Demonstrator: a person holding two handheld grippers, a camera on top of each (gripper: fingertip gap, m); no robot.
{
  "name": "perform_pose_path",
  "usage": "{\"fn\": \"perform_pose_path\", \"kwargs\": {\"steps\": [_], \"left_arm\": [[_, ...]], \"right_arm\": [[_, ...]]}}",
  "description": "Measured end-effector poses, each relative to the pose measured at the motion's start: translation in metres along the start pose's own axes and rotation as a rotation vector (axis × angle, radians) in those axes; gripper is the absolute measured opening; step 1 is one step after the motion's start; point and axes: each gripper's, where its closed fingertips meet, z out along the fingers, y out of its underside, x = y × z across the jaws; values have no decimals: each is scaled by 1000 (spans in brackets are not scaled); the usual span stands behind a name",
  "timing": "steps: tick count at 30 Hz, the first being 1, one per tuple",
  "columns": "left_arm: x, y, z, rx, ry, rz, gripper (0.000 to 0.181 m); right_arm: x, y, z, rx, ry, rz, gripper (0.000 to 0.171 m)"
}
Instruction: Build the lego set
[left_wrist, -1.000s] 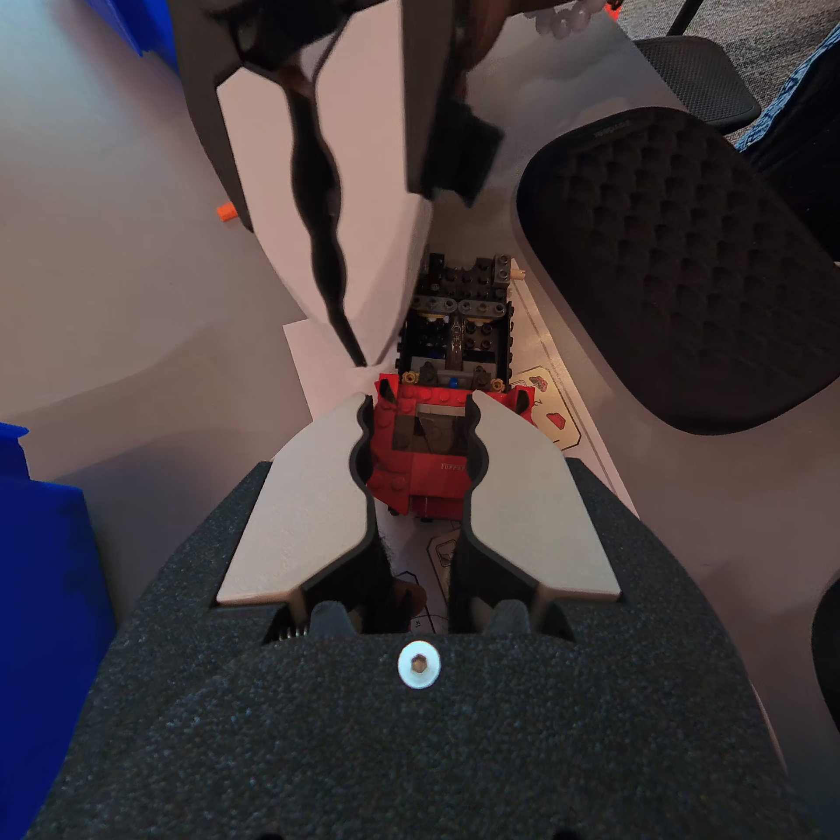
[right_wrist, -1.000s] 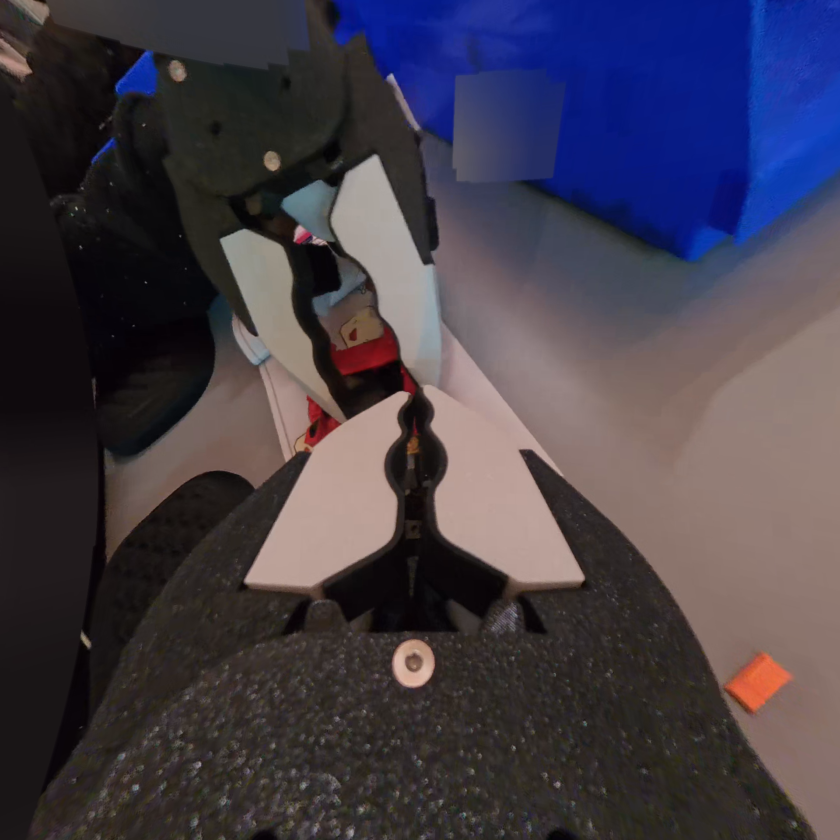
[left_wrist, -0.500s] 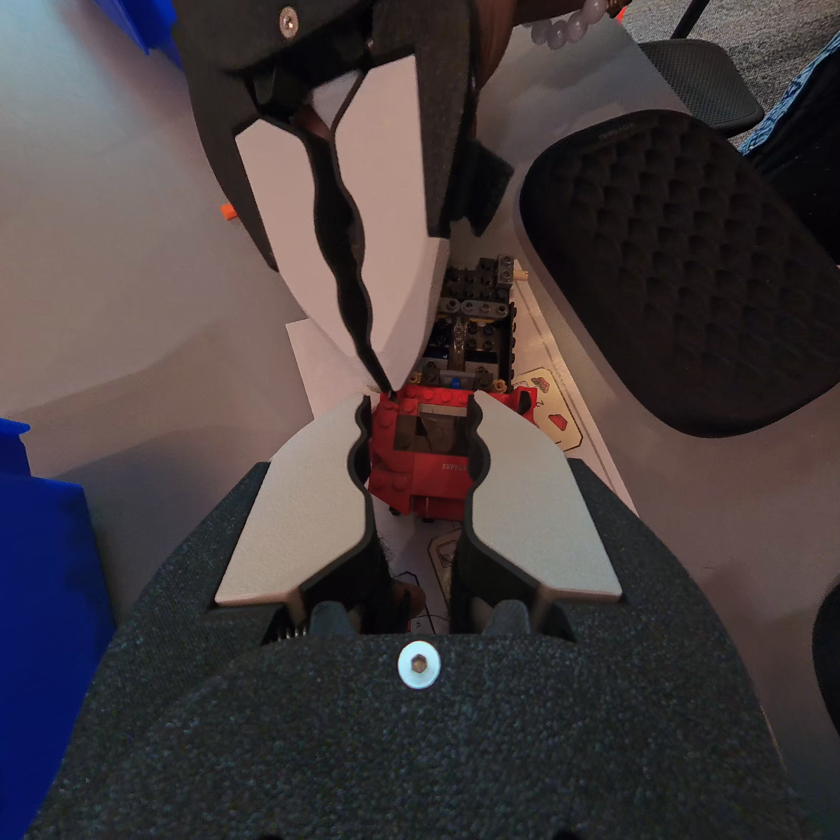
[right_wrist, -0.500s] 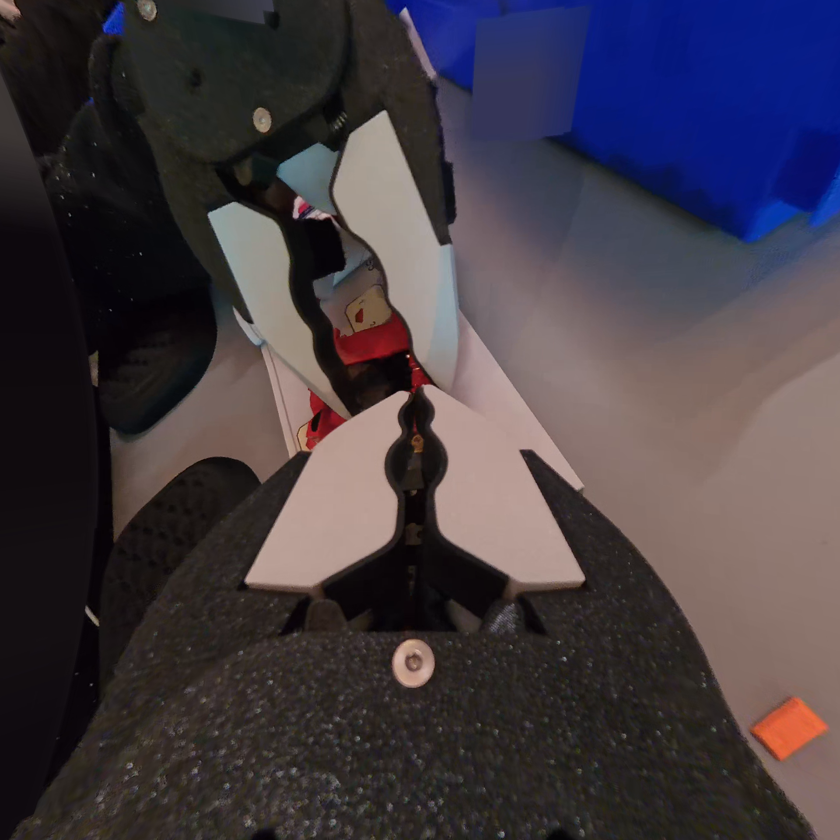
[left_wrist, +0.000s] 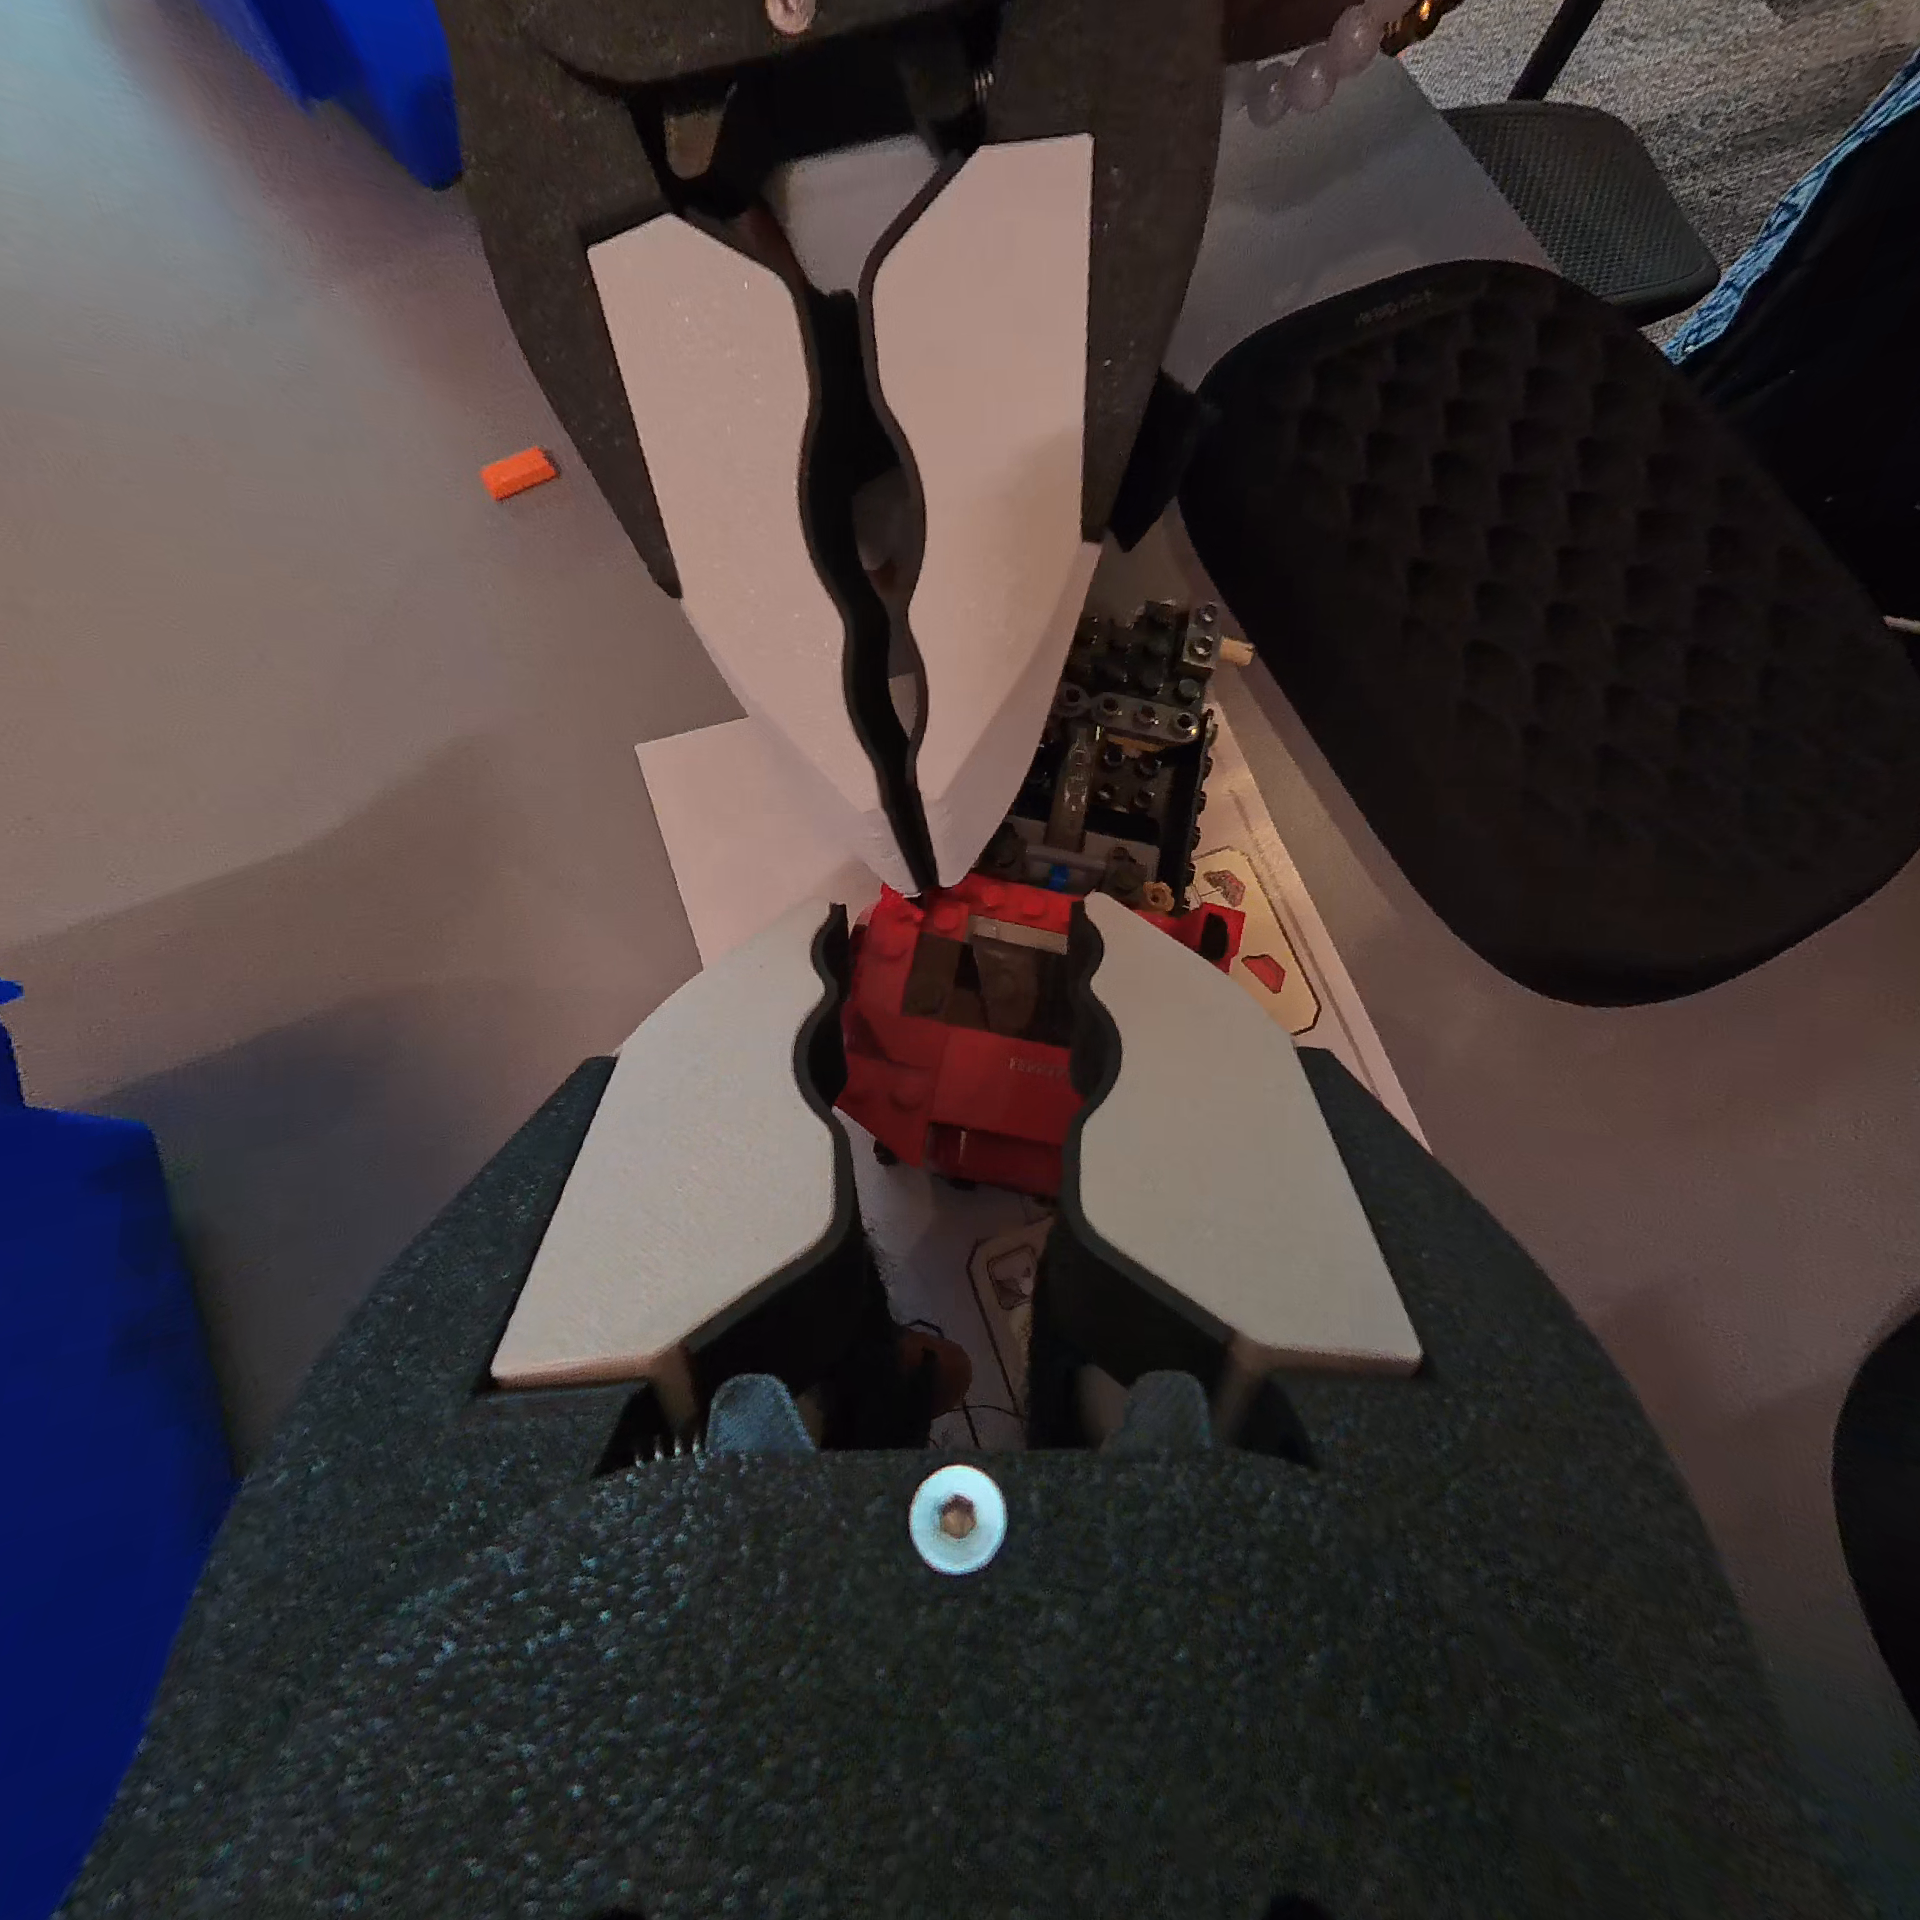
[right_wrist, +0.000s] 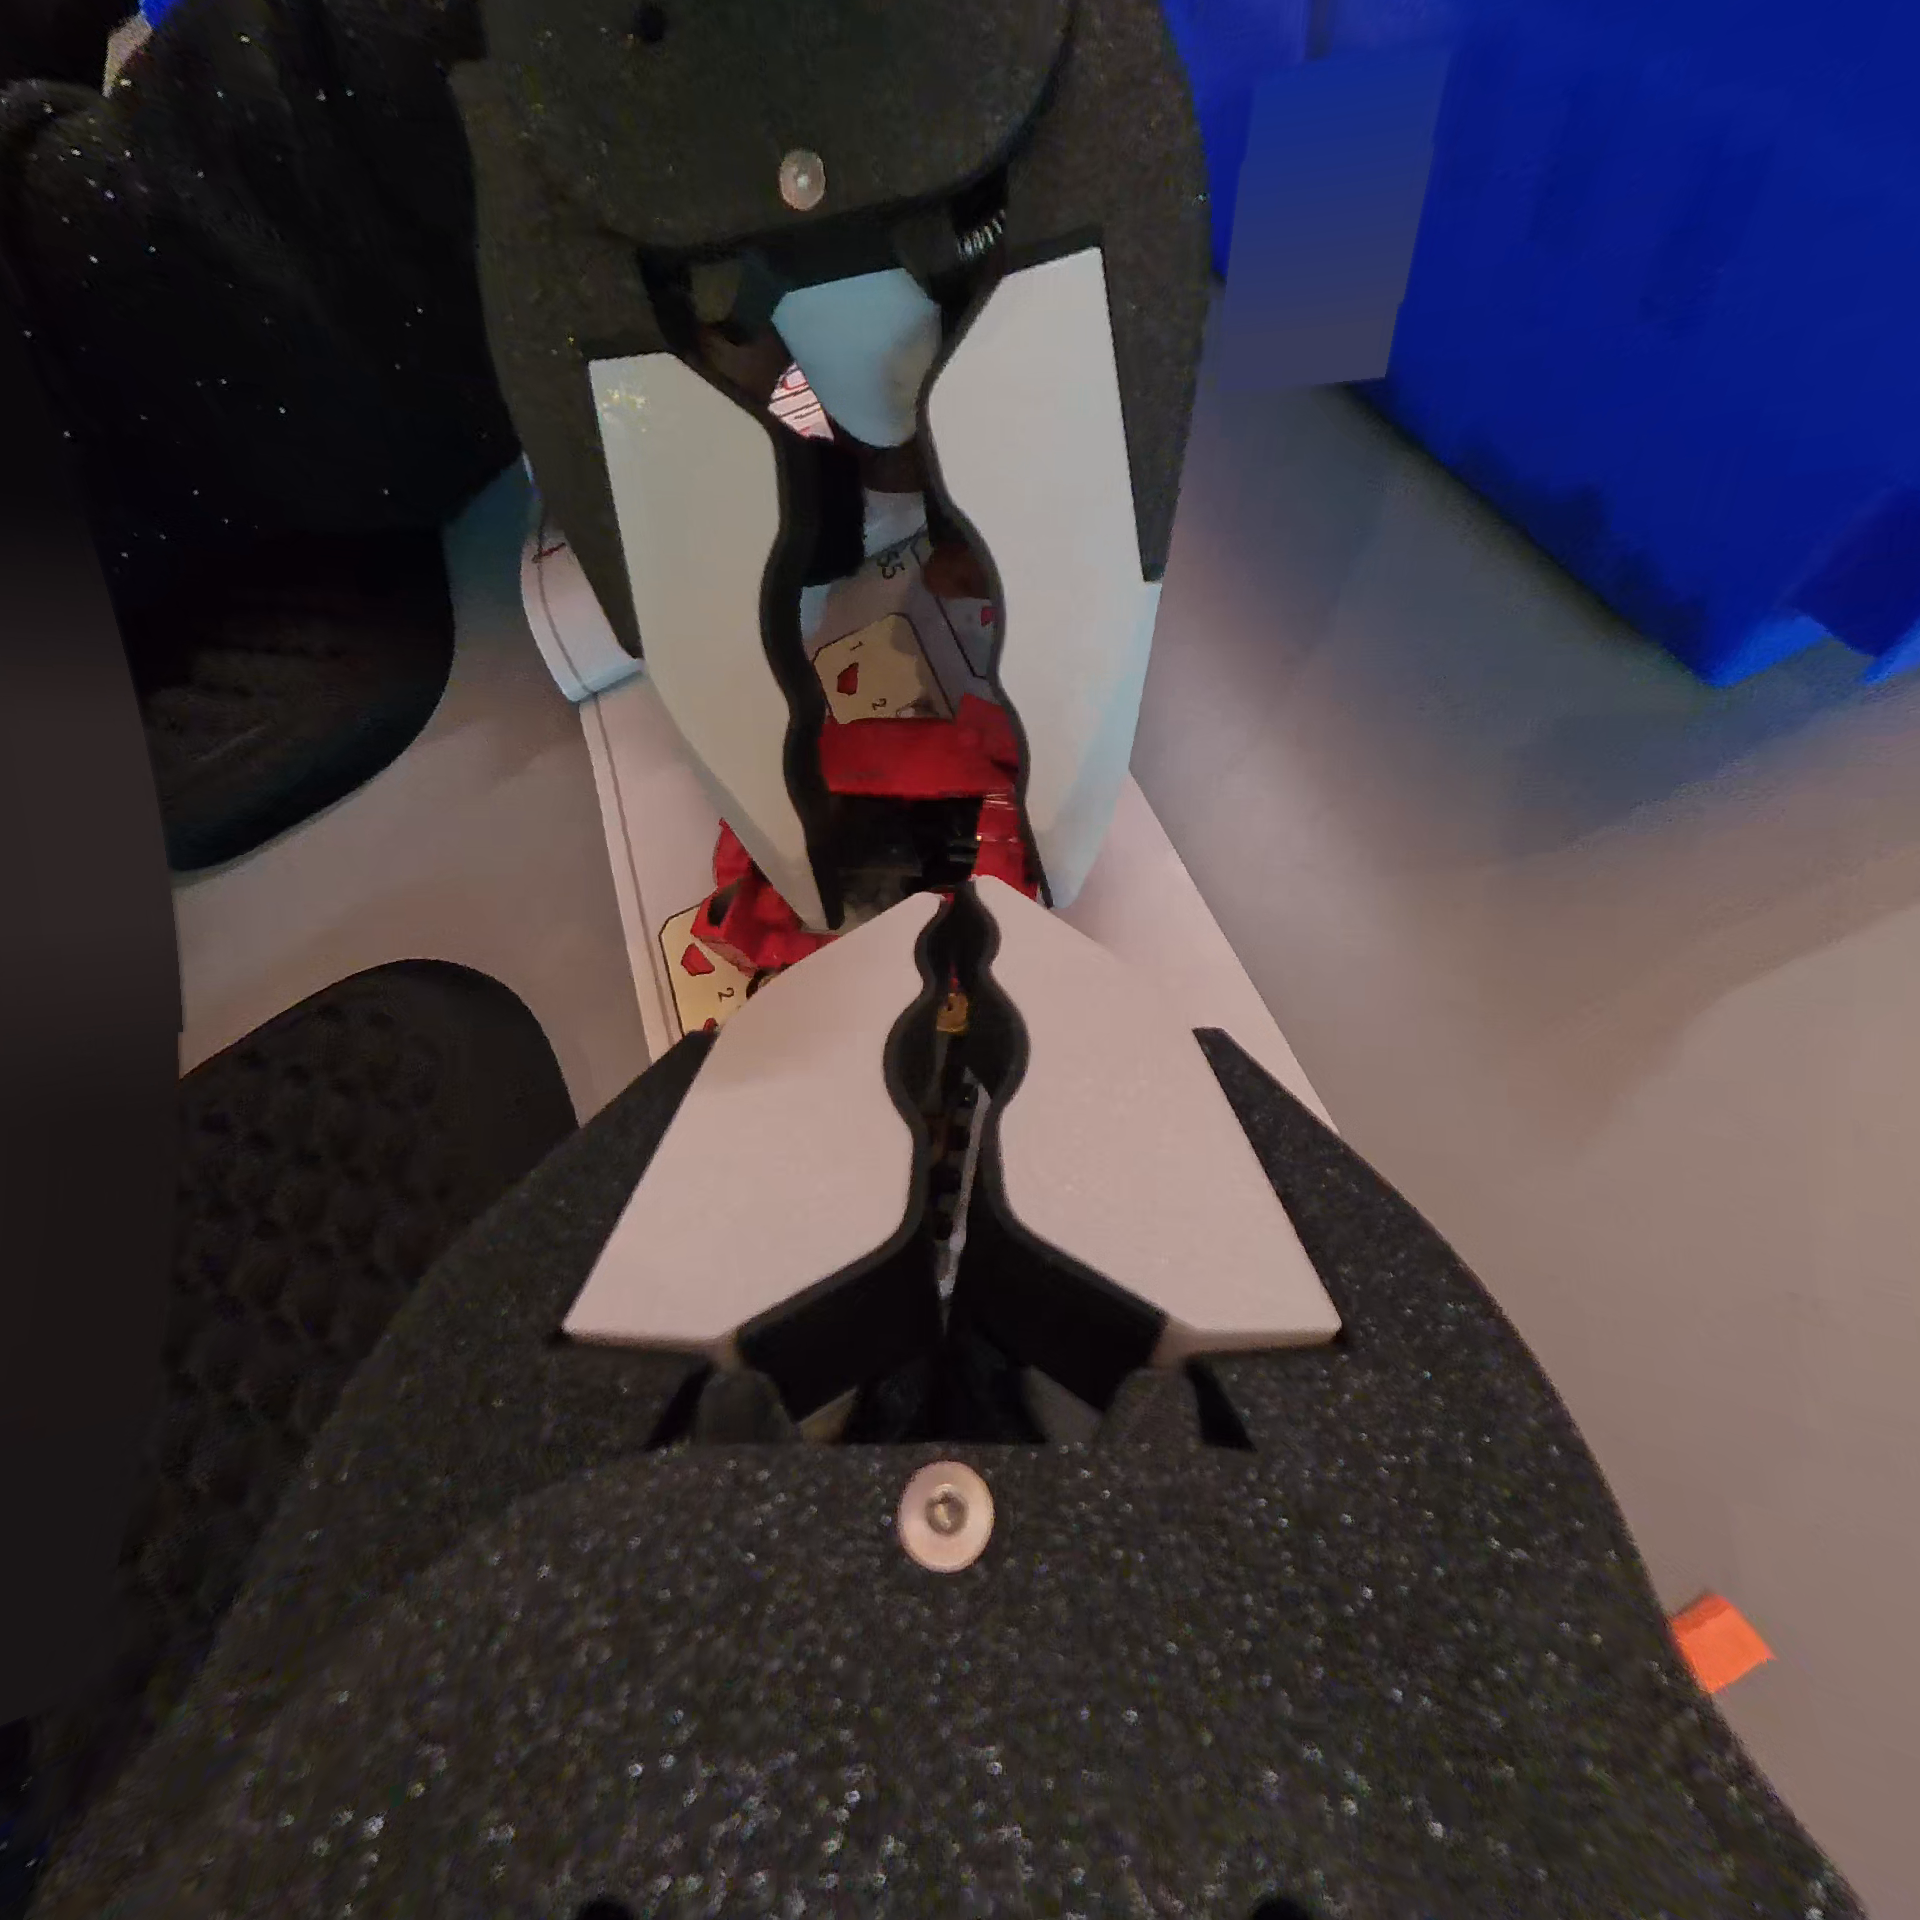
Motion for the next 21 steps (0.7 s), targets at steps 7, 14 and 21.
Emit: {"fn": "perform_pose_path", "kwargs": {"steps": [7,14,21], "left_arm": [[1,1,2,-2,9,-7,37],[-1,1,1,3,-3,-12,39],[-5,-1,-18,27,-15,-38,45]], "right_arm": [[-6,-2,4,26,-22,-17,0],[-6,-21,-8,101,-28,-3,0],[-4,-10,-16,65,-8,56,0]]}}
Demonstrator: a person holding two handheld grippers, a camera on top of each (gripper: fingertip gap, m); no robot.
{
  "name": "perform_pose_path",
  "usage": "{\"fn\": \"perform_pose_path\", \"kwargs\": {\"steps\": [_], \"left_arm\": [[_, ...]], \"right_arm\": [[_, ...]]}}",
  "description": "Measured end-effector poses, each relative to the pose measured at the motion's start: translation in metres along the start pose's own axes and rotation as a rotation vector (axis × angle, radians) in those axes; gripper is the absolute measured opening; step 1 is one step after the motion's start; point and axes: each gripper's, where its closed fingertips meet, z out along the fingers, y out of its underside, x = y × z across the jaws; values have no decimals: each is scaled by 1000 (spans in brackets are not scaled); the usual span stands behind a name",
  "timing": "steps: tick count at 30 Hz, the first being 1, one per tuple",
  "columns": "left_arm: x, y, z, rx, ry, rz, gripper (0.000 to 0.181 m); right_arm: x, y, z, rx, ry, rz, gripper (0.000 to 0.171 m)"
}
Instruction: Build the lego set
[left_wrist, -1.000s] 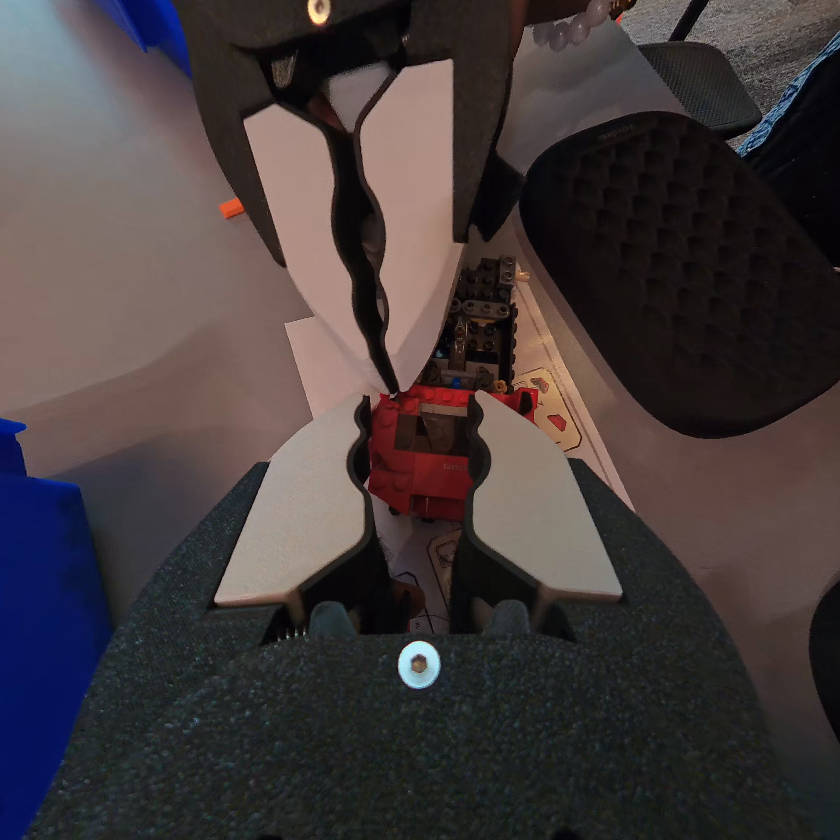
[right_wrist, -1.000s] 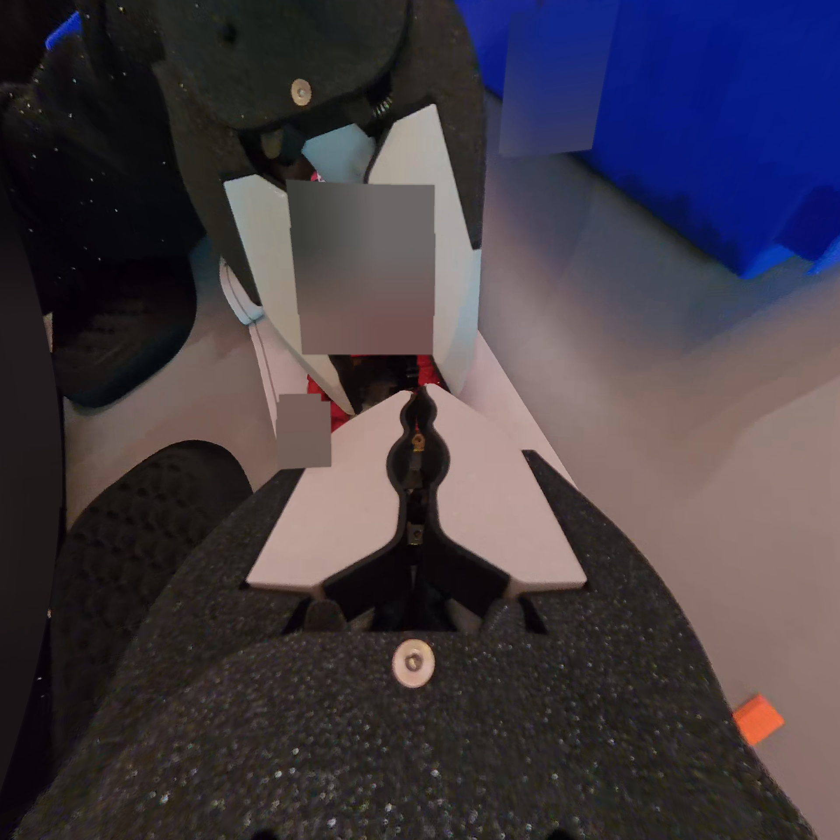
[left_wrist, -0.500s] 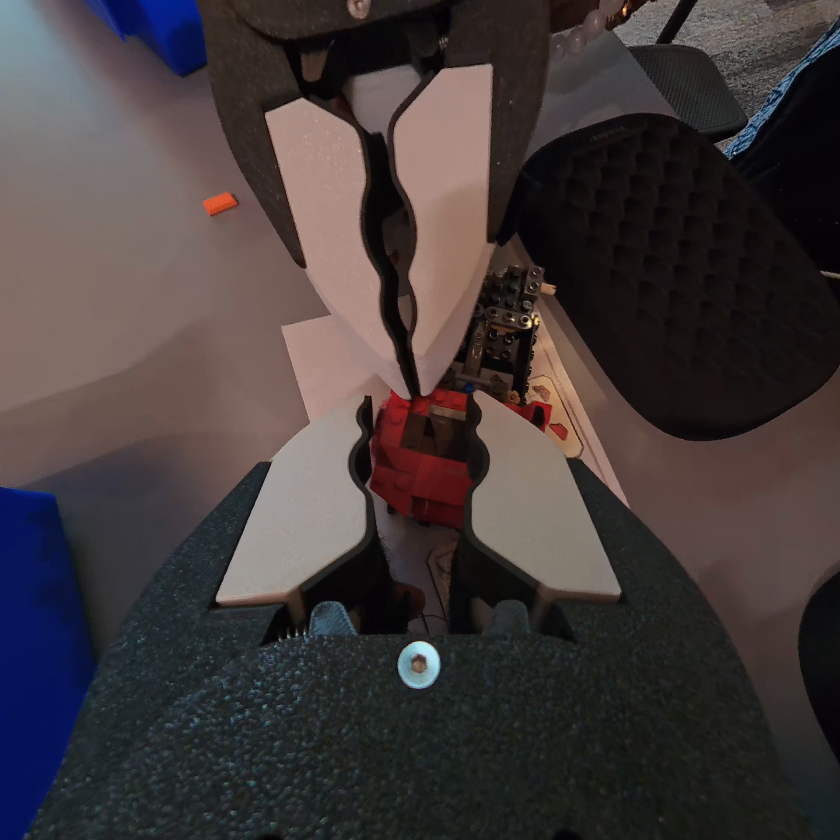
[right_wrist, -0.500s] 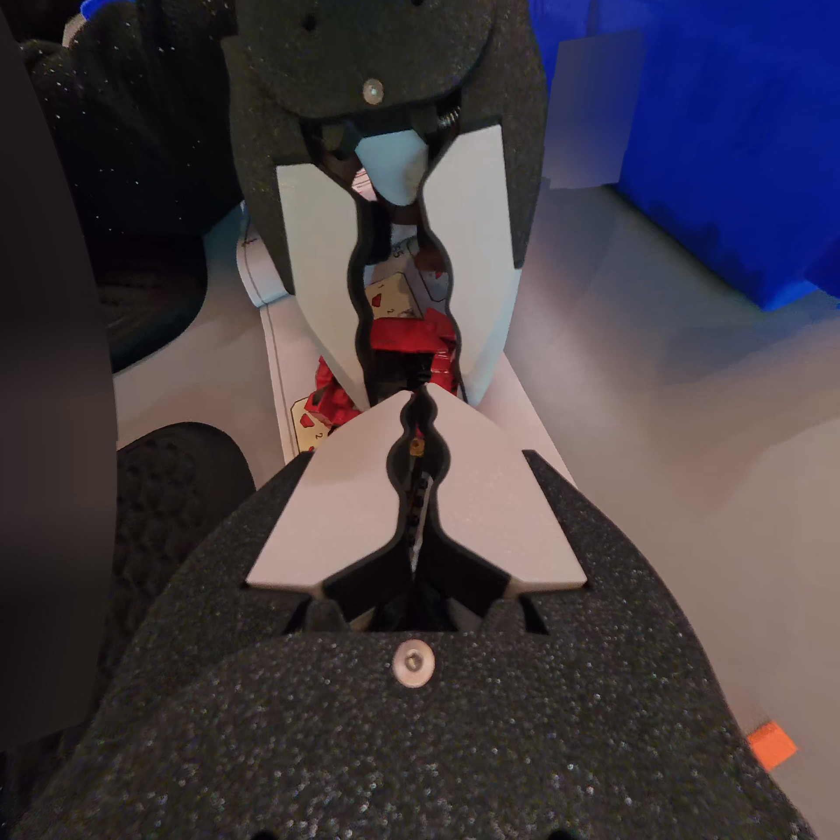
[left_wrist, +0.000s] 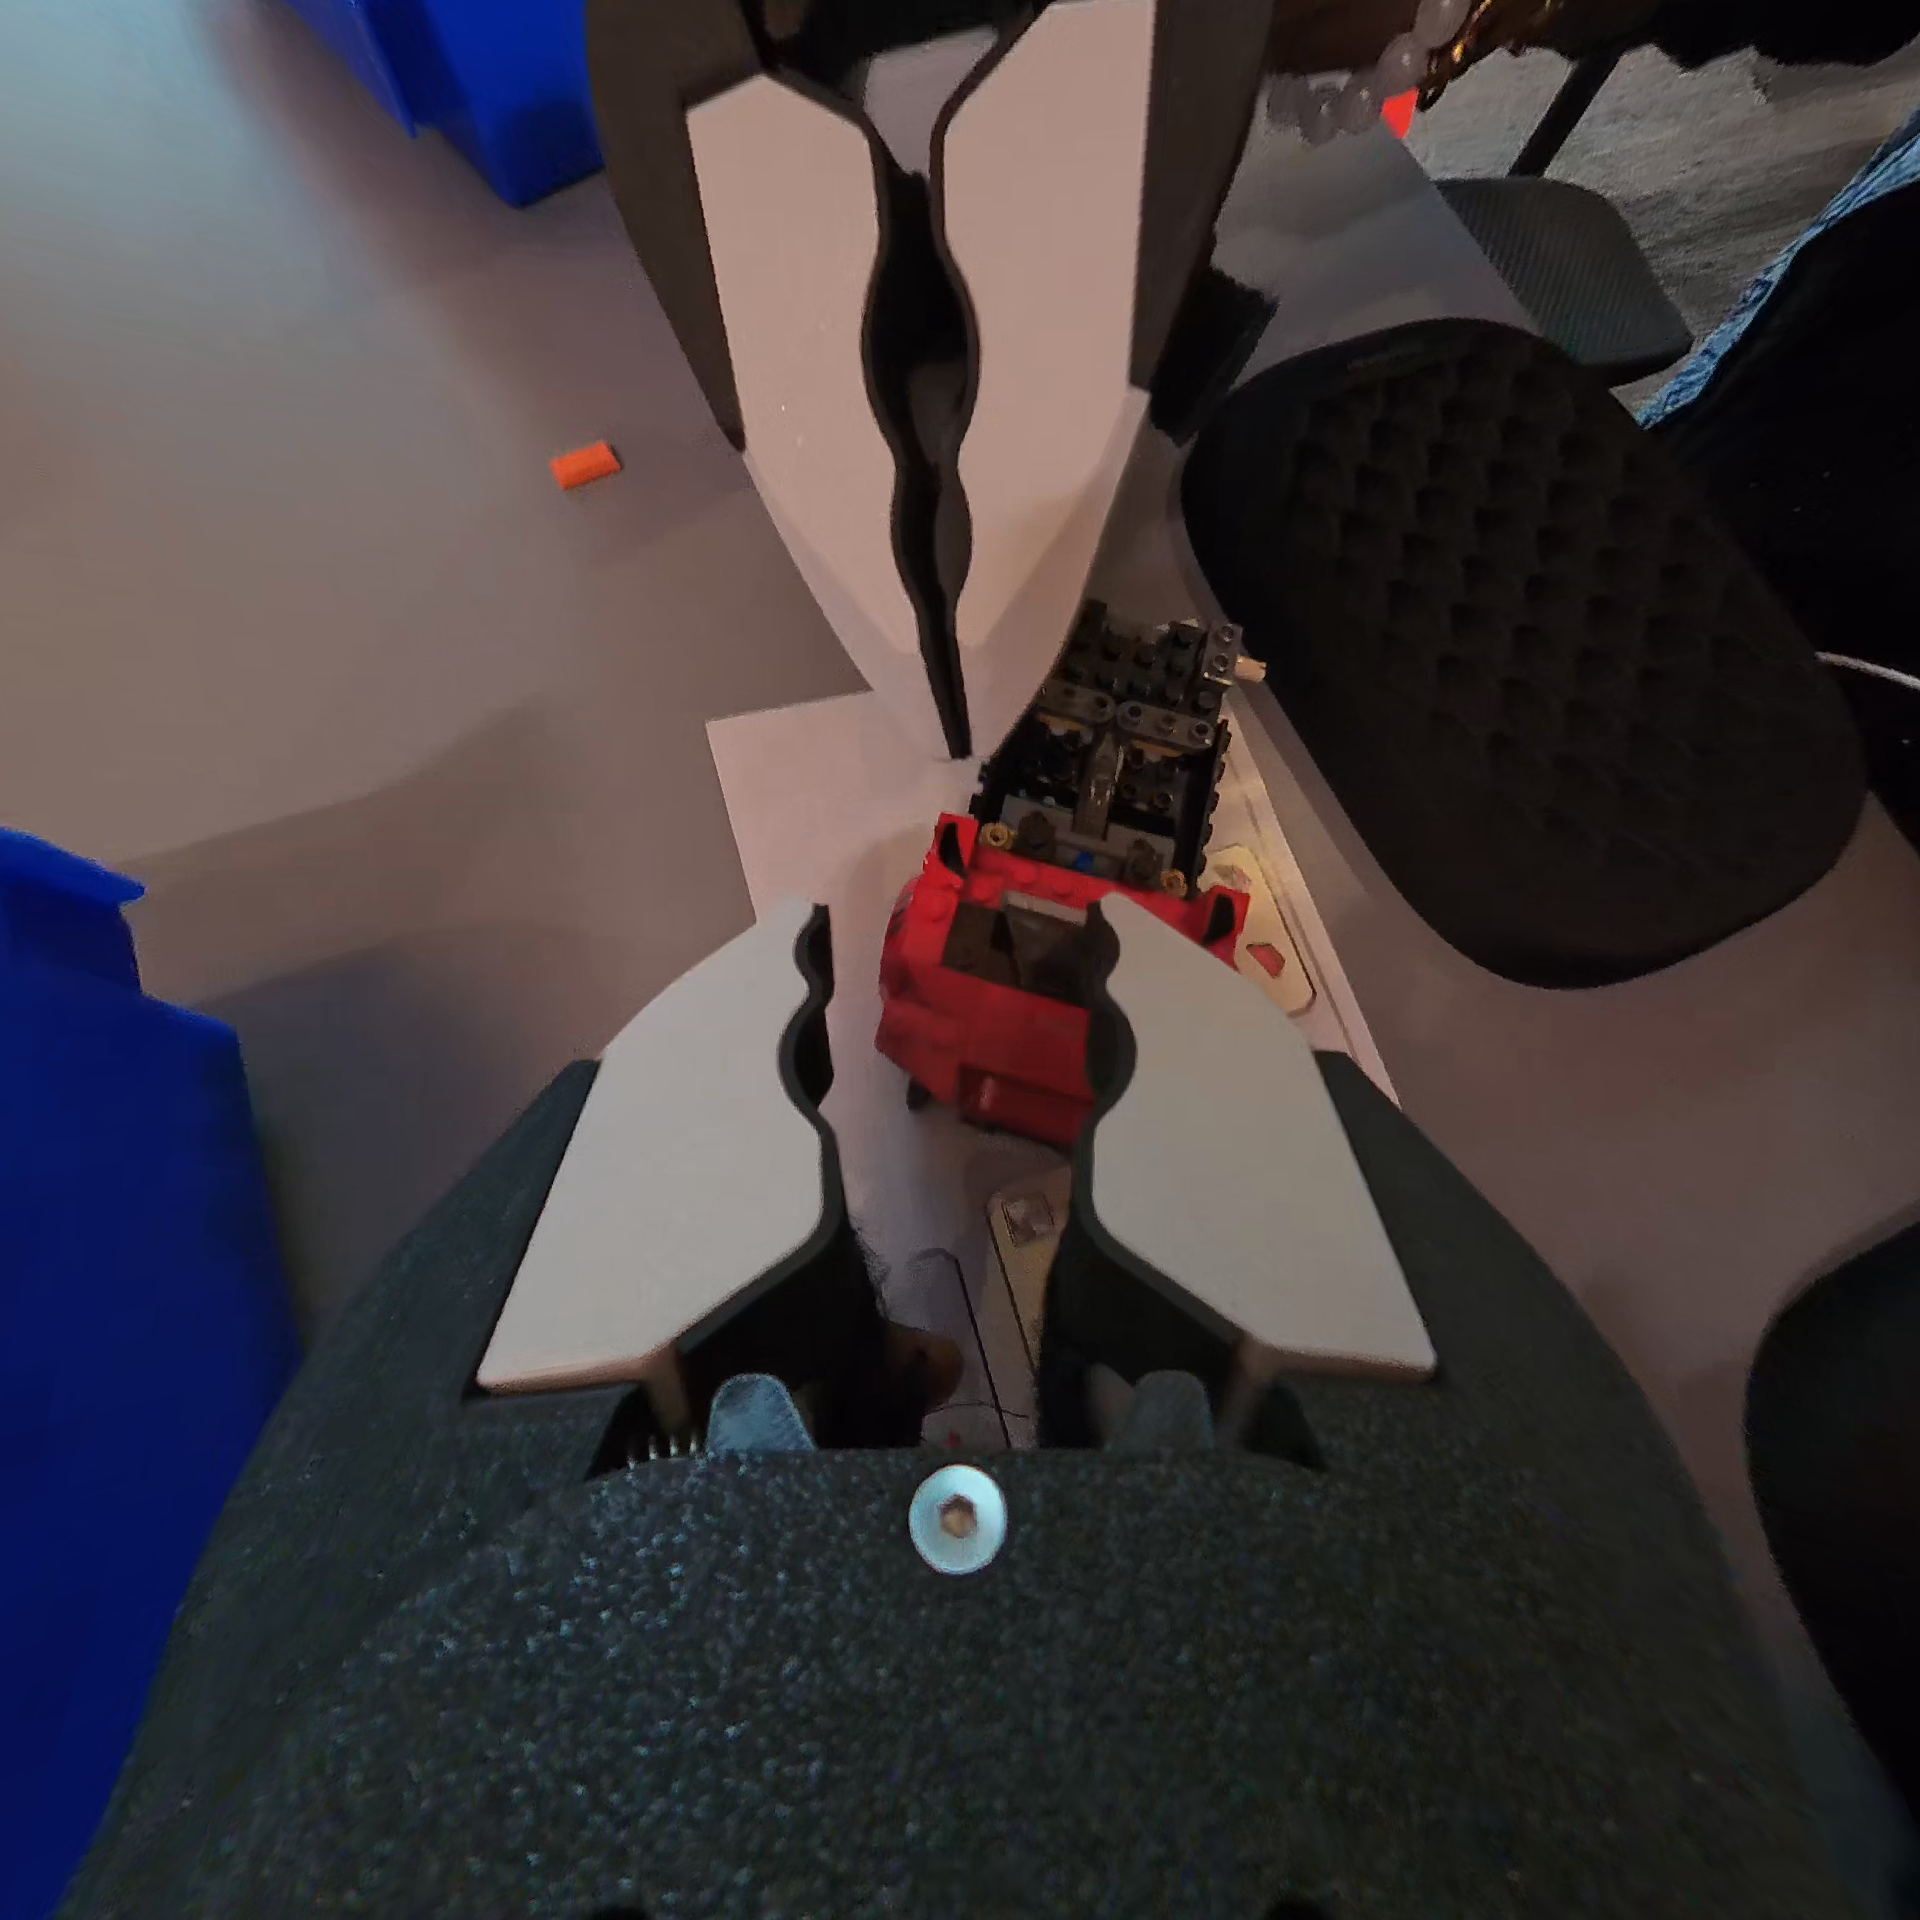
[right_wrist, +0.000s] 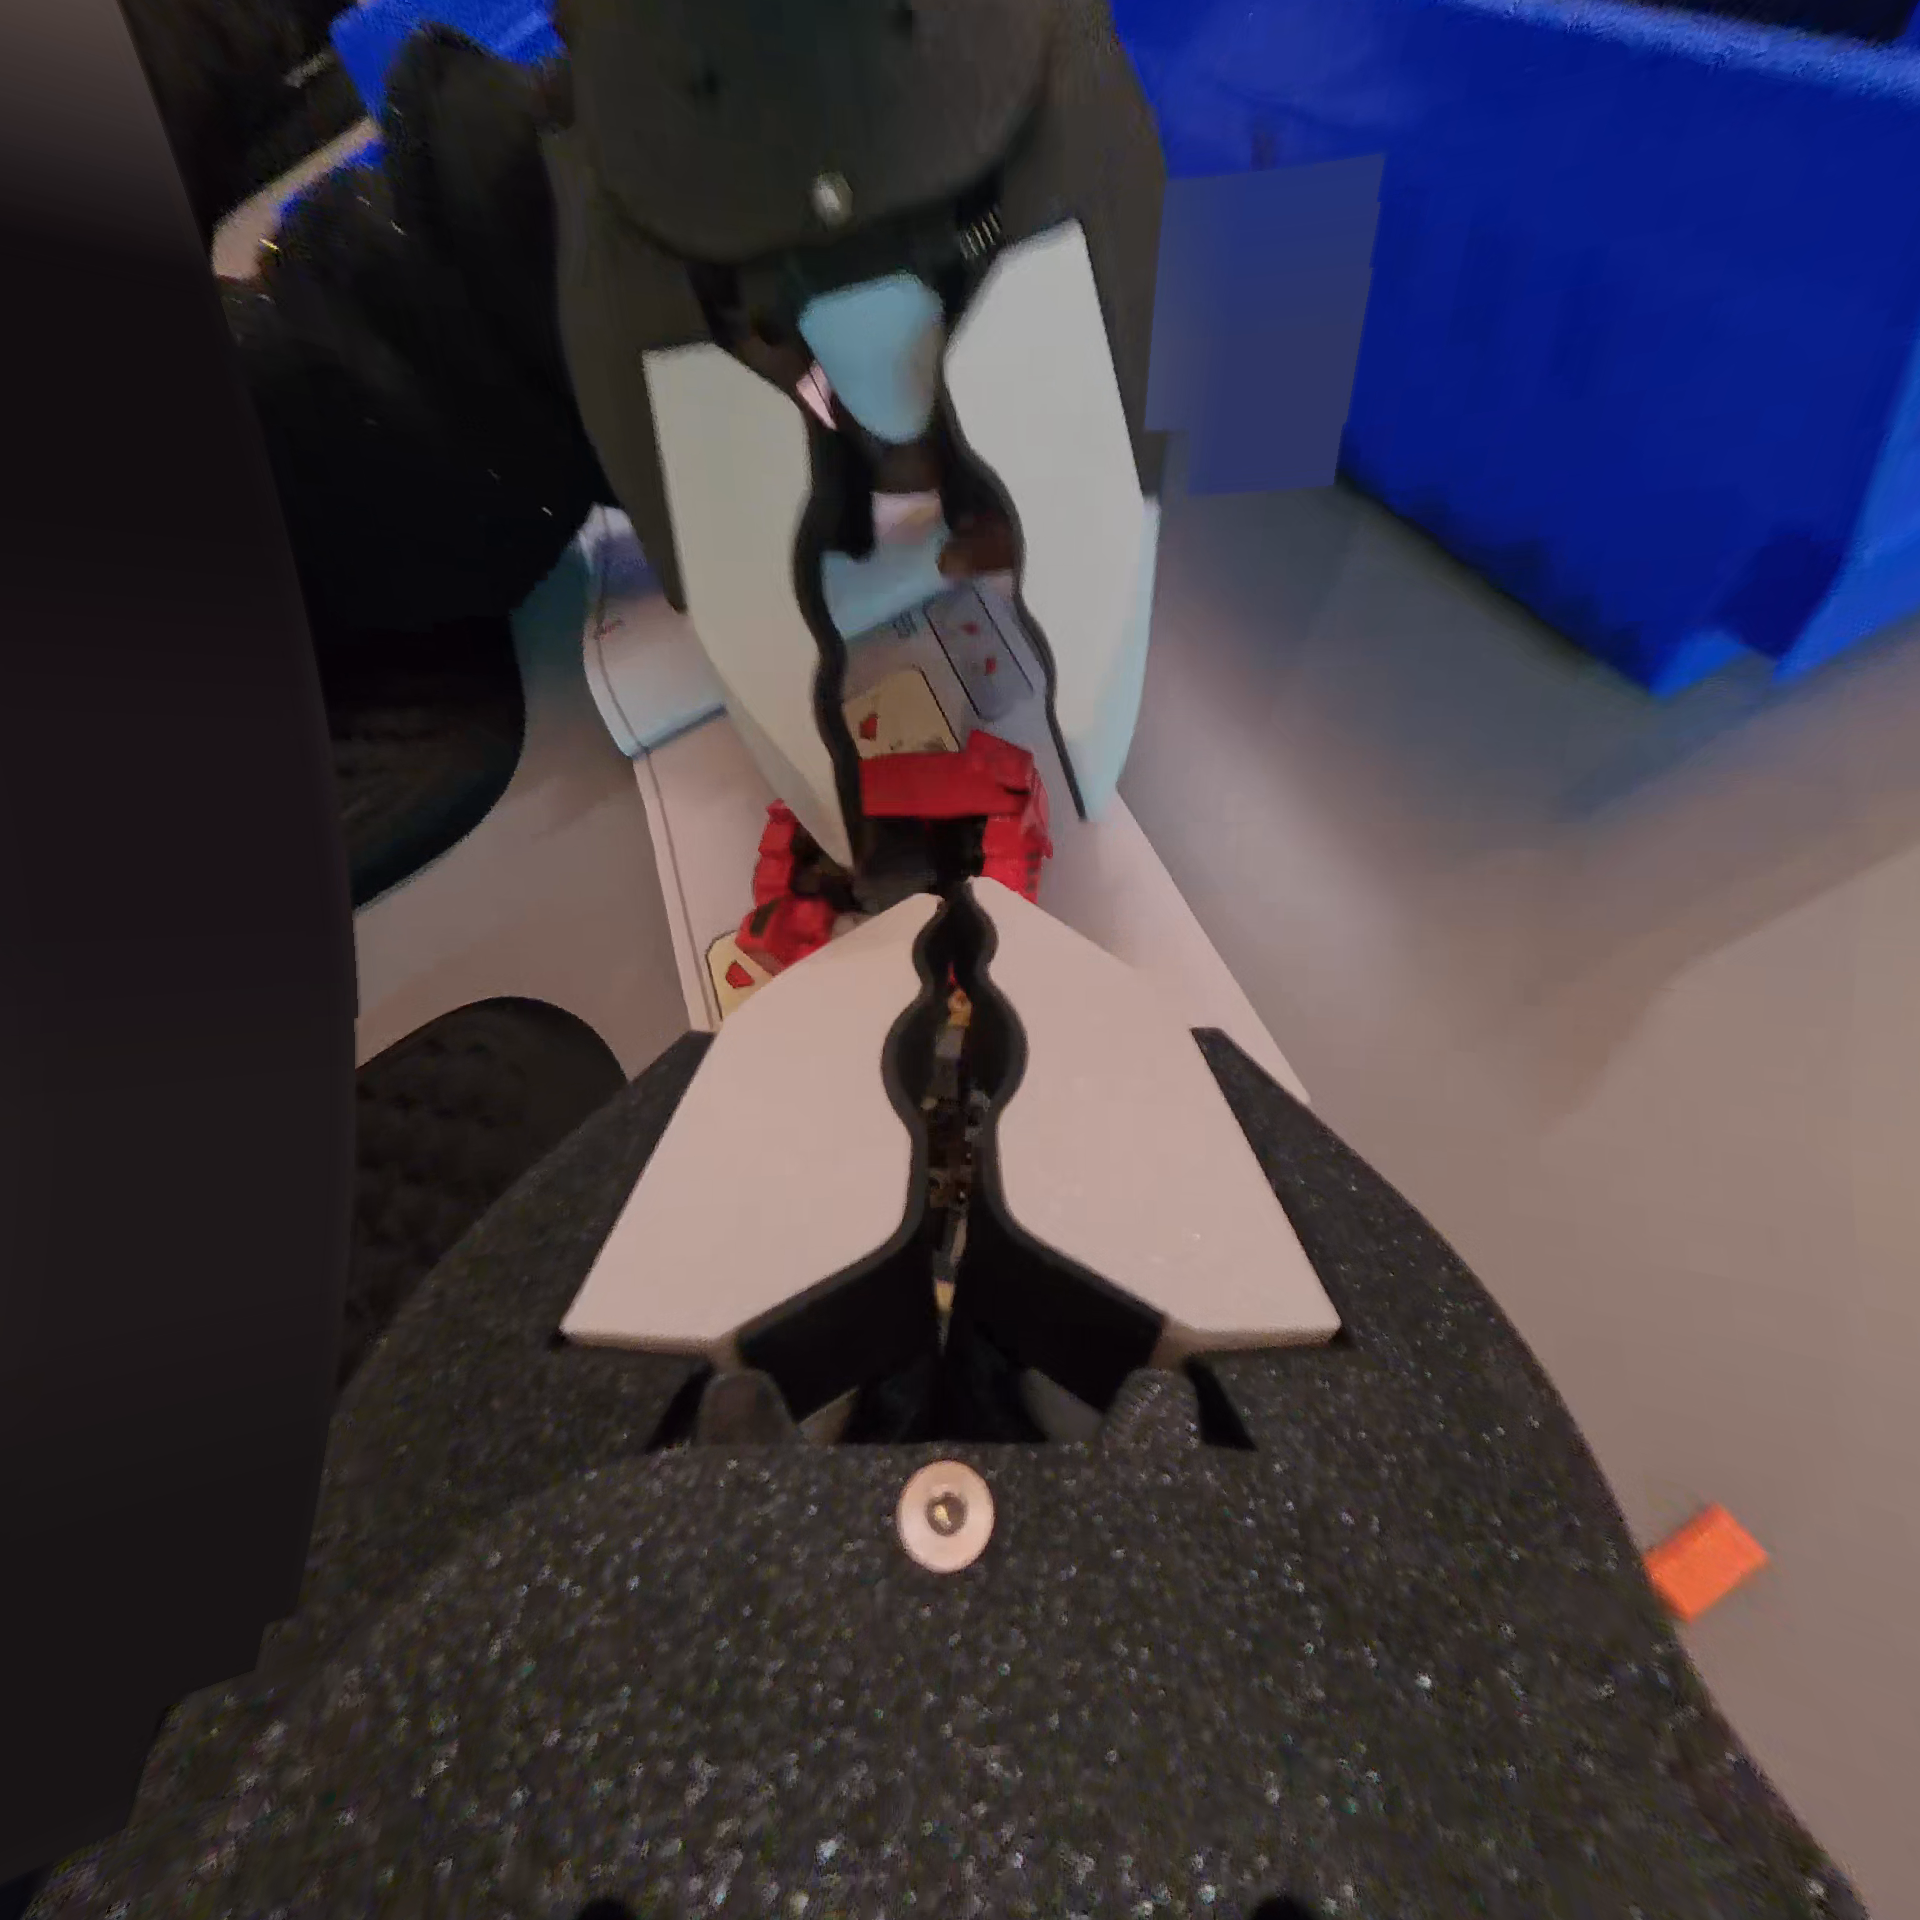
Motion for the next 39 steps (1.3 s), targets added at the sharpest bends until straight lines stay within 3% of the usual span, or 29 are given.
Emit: {"fn": "perform_pose_path", "kwargs": {"steps": [5,6,7,11,14,21,32,39], "left_arm": [[4,16,-13,-67,35,-69,60],[6,20,-15,-80,57,-90,62],[7,23,-17,-92,69,-109,63],[11,32,-26,-110,95,-160,59],[20,38,-30,-123,130,-187,39],[35,50,-15,-199,159,-141,16],[39,52,-4,-204,158,-134,13],[49,51,-2,-206,143,-188,11]], "right_arm": [[-2,8,1,-13,-24,131,0],[-1,10,0,-20,-7,144,37],[1,16,0,-53,14,157,46],[1,25,4,-103,55,77,33],[0,31,8,-152,46,44,26],[-5,40,9,-218,1,23,27],[2,42,18,-241,24,-53,22],[4,38,20,-288,-64,-179,21]]}}
